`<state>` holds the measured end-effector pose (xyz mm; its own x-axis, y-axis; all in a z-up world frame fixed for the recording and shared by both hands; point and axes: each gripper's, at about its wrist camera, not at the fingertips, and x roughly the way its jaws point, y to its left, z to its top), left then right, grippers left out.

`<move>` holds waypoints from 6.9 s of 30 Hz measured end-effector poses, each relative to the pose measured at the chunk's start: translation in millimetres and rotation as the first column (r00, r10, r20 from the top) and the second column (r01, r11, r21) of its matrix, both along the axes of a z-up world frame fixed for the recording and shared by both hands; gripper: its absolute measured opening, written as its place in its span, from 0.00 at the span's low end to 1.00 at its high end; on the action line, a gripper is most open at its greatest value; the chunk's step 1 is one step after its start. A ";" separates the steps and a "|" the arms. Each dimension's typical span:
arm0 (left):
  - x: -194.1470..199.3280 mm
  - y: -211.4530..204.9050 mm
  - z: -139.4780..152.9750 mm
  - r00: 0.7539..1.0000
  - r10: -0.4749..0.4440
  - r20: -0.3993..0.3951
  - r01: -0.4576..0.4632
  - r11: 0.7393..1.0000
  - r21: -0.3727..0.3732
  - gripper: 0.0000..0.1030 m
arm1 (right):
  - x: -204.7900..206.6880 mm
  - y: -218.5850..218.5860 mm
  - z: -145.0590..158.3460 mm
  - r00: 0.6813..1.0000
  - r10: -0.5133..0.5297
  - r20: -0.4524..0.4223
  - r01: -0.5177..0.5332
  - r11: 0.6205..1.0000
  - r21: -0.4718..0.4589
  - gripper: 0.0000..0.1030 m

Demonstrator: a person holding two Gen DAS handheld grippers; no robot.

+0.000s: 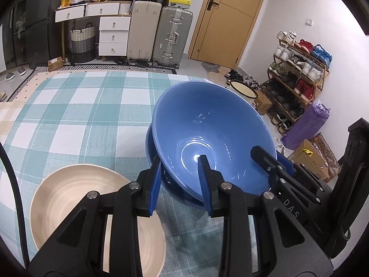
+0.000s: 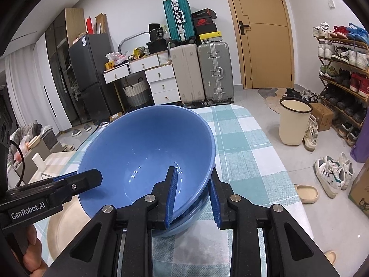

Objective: Organize plates and bowls
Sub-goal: 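Lift and carry the nested blue bowls with both grippers into the third blue bowl, then open both grippers and release the bowls into the third bowl, then close both grippers on the rim of the three-bowl stack, then carry the bowl stack with both grippers over the cream plate stack, then lower the bowl stack onto the cream plates and open both grippers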

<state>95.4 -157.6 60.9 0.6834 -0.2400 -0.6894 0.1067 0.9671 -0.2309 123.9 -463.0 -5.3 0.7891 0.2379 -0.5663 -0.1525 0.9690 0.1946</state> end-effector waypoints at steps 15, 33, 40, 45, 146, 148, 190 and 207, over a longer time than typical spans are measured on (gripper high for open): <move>6.3 -8.2 -11.9 1.000 0.004 -0.009 -0.003 0.997 0.073 0.27 | 1.9 12.0 -6.4 1.000 0.020 -0.023 -0.021 0.999 -0.048 0.40; 14.6 17.7 -21.3 0.997 0.034 -0.066 -0.032 0.999 0.030 0.55 | -0.6 6.6 -6.3 0.999 0.006 -0.046 -0.007 0.999 -0.036 0.52; 27.9 24.0 -22.4 0.994 0.059 -0.092 -0.058 0.998 0.011 0.83 | 0.6 -1.3 -8.2 0.998 -0.006 -0.056 0.007 1.000 0.012 0.81; 39.1 27.6 -31.5 0.991 0.063 -0.120 -0.067 0.997 -0.026 0.99 | 7.0 -10.4 -16.7 0.996 -0.022 -0.084 0.027 0.998 0.063 0.84; -117.8 146.6 45.1 0.985 0.171 0.007 -0.171 0.985 0.030 0.36 | -64.5 129.5 25.7 0.963 0.267 -0.018 -0.261 0.950 0.169 0.45; -117.6 153.7 38.4 0.984 0.176 -0.002 -0.176 0.984 0.030 0.36 | -64.4 136.7 21.4 0.962 0.273 -0.028 -0.265 0.951 0.162 0.45; -102.7 189.3 -7.1 0.986 0.165 0.000 -0.164 0.985 0.060 0.79 | -48.6 157.8 -1.8 0.940 0.325 -0.103 -0.313 0.942 0.118 0.87; -147.6 204.5 1.5 0.965 0.156 0.211 -0.183 0.976 0.115 0.99 | -73.5 147.1 6.6 0.909 0.411 0.073 -0.411 0.911 -0.015 0.99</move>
<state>-52.2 47.0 62.4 0.8330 -0.0248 -0.5528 -0.0304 0.9954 -0.0906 50.4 -315.9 1.3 0.6604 0.5509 -0.5103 -0.5513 0.8171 0.1687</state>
